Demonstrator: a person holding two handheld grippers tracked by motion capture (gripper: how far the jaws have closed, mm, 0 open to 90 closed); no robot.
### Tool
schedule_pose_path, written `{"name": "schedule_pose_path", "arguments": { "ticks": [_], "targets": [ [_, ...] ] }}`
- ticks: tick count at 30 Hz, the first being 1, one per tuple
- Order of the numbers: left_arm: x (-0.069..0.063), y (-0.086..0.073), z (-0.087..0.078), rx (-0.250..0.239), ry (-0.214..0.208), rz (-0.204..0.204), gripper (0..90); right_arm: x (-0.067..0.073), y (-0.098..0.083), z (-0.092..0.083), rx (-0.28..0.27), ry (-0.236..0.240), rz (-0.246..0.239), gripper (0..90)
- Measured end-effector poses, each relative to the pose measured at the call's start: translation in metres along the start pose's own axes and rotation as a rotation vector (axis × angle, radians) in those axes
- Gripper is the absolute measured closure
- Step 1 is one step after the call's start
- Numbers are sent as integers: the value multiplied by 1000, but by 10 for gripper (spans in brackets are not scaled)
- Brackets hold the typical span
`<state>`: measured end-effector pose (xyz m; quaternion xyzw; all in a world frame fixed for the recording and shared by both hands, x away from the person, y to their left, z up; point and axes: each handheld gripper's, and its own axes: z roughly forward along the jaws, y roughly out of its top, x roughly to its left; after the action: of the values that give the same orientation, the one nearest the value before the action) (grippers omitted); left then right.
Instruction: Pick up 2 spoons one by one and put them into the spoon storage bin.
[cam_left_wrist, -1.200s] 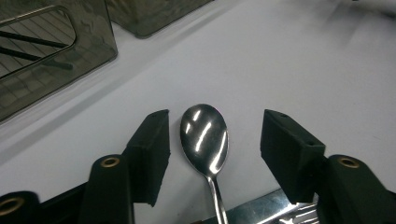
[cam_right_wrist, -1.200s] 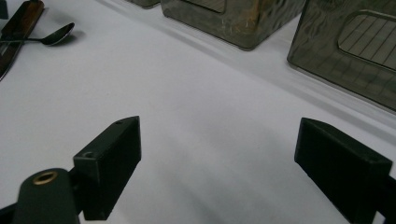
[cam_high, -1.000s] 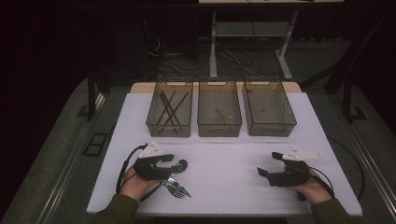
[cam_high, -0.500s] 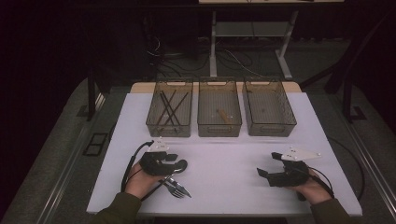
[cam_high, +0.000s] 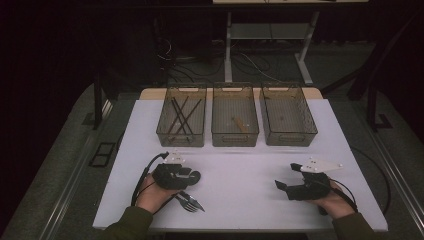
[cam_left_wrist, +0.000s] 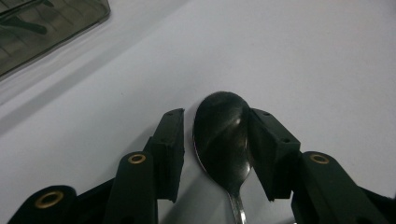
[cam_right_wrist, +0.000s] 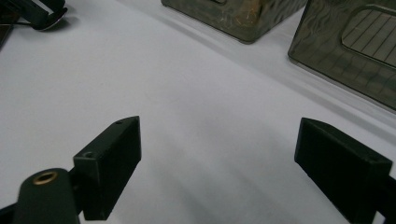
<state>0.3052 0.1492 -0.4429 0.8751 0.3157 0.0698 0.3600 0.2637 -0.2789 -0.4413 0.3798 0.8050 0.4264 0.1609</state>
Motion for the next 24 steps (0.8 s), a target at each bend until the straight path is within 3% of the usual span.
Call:
{"name": "schedule_pose_path", "arguments": {
  "ticks": [16,24],
  "targets": [
    [-8,3,3,38,32,49,567,1,0,1,8,-7,-11,147],
    [-12,7,4,63,33,65,641,1,0,1,11,-9,-17,147]
  ]
}}
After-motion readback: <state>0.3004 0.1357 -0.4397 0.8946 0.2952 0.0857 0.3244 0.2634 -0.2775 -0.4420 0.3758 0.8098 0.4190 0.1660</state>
